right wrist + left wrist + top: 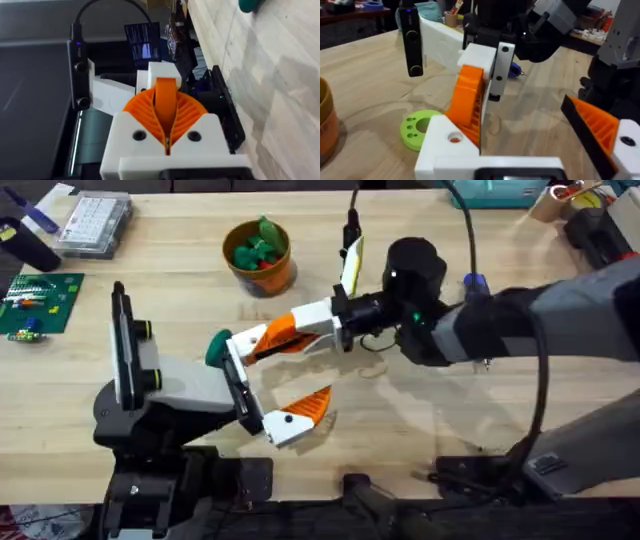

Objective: Pick up the gripper from the table and insert it into the empty holder that is missing its gripper. Then pick up a screw, insert it into the mounting hole, and use the screwdriver to tighten it. Finally, clean up the table by picking up the vegetable and placing it into the bucket.

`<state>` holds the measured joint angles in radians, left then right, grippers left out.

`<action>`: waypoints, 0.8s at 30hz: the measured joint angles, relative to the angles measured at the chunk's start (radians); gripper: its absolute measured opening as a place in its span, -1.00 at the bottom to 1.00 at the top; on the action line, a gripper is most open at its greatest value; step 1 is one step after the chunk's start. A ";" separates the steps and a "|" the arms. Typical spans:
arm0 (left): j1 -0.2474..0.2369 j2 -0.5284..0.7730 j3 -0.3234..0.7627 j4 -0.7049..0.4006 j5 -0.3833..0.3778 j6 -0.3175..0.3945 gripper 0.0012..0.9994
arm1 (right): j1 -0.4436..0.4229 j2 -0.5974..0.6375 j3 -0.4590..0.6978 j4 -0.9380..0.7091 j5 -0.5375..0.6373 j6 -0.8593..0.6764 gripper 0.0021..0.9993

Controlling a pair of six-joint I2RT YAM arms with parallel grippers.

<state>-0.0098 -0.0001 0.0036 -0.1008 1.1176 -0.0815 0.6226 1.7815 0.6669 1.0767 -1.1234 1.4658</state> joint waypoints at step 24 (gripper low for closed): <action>0.009 0.000 0.000 0.008 -0.049 0.000 0.98 | 0.050 0.057 0.052 0.001 -0.006 -0.002 -0.06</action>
<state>-0.0010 -0.0001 0.0036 -0.0925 1.0687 -0.0814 0.6730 1.8380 0.7193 1.0775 -1.1296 1.4642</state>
